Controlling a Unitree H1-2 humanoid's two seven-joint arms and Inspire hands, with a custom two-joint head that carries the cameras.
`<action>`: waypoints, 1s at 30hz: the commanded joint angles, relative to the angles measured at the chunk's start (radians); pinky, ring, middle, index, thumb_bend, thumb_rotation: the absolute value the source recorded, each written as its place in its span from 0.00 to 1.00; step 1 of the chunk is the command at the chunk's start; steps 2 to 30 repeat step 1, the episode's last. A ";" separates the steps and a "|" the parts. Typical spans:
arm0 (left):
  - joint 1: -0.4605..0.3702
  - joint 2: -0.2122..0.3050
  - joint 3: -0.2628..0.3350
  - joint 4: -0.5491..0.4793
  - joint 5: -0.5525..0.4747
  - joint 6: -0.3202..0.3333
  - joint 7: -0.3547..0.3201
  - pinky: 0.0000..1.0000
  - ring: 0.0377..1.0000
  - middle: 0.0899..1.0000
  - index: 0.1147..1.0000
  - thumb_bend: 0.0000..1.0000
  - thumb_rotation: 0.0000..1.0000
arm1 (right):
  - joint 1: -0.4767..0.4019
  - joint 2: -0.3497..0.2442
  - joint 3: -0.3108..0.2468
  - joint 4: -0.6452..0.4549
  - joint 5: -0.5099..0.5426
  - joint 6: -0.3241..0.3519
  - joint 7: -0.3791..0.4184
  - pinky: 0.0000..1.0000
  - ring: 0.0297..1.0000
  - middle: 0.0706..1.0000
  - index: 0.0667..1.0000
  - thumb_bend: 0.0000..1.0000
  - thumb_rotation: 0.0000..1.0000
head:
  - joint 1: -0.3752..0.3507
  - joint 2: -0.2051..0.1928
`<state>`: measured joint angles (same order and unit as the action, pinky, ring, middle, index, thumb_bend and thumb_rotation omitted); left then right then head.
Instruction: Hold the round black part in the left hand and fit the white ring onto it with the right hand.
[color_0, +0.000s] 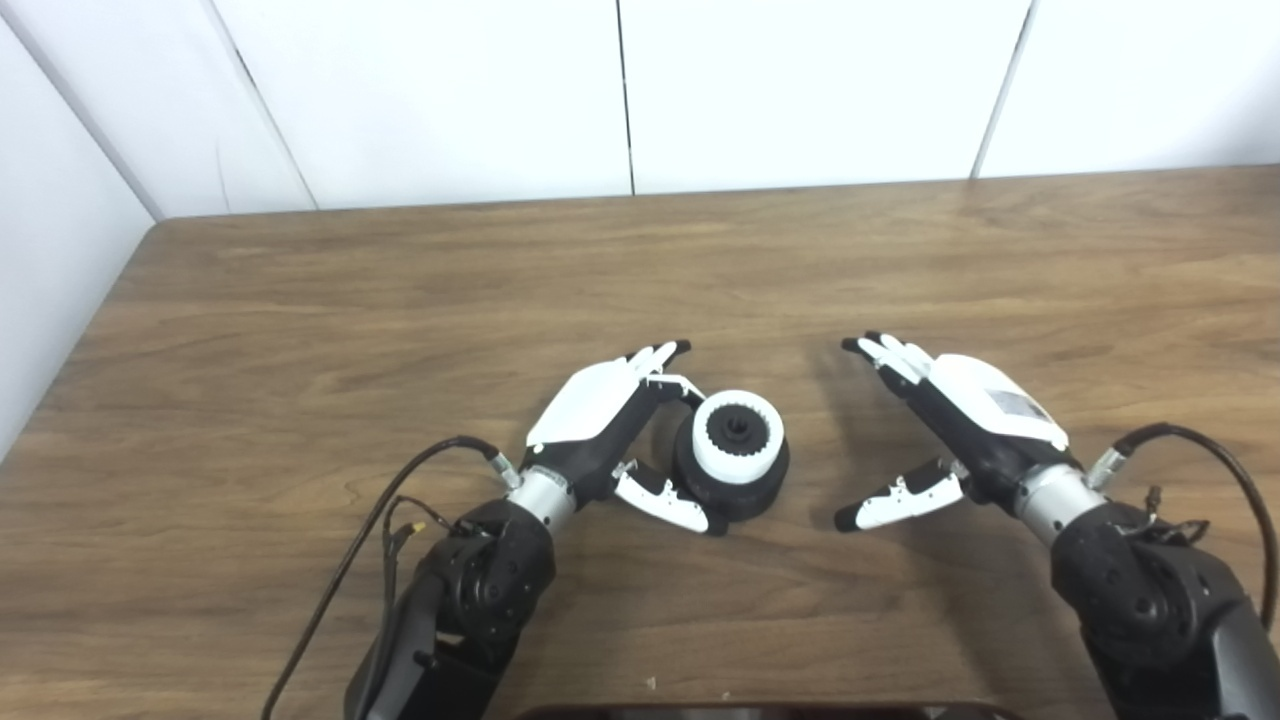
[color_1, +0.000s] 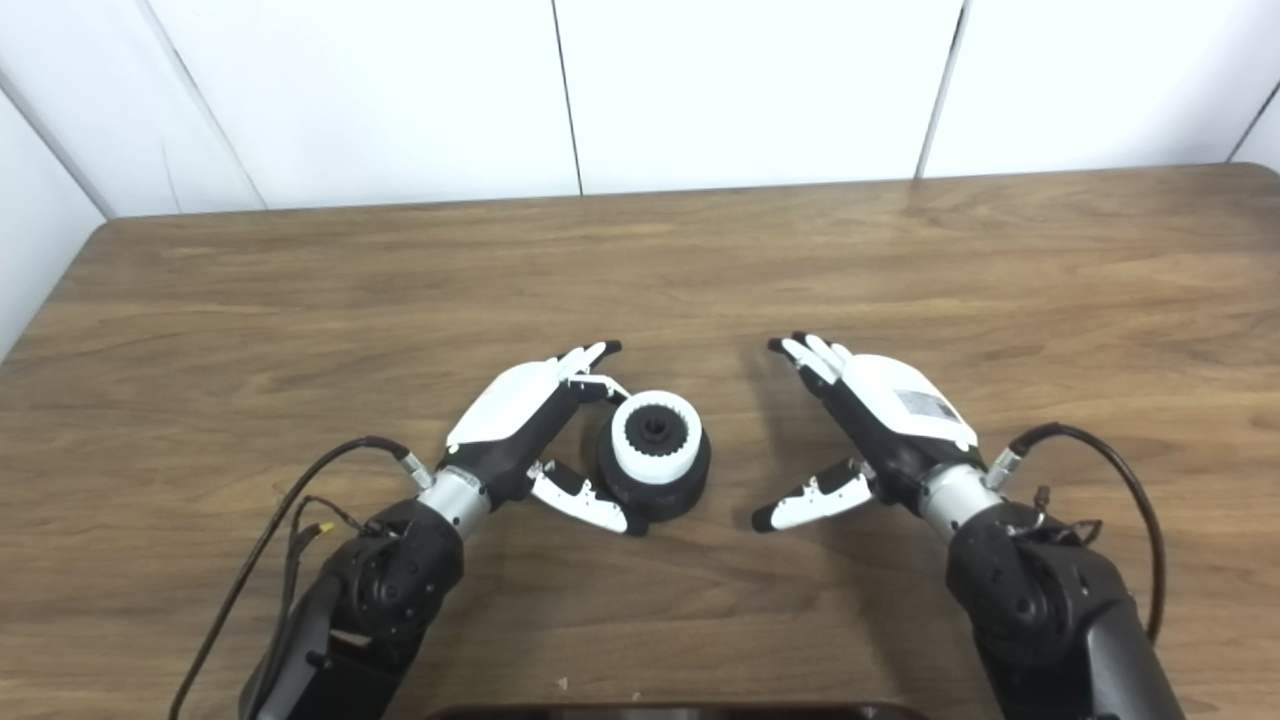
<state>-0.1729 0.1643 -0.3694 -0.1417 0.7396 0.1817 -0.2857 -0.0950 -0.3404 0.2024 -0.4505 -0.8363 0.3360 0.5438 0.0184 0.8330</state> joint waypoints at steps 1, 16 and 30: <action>-0.041 0.002 0.008 -0.040 0.001 -0.013 0.019 1.00 1.00 1.00 0.55 0.98 0.31 | -0.025 -0.003 -0.007 -0.013 0.008 -0.015 -0.028 0.93 1.00 1.00 0.97 1.00 0.34 | 0.000 0.000; -0.041 0.002 0.008 -0.040 0.001 -0.013 0.019 1.00 1.00 1.00 0.55 0.98 0.31 | -0.025 -0.003 -0.007 -0.013 0.008 -0.015 -0.028 0.93 1.00 1.00 0.97 1.00 0.34 | 0.000 0.000; -0.041 0.002 0.008 -0.040 0.001 -0.013 0.019 1.00 1.00 1.00 0.55 0.98 0.31 | -0.025 -0.003 -0.007 -0.013 0.008 -0.015 -0.028 0.93 1.00 1.00 0.97 1.00 0.34 | 0.000 0.000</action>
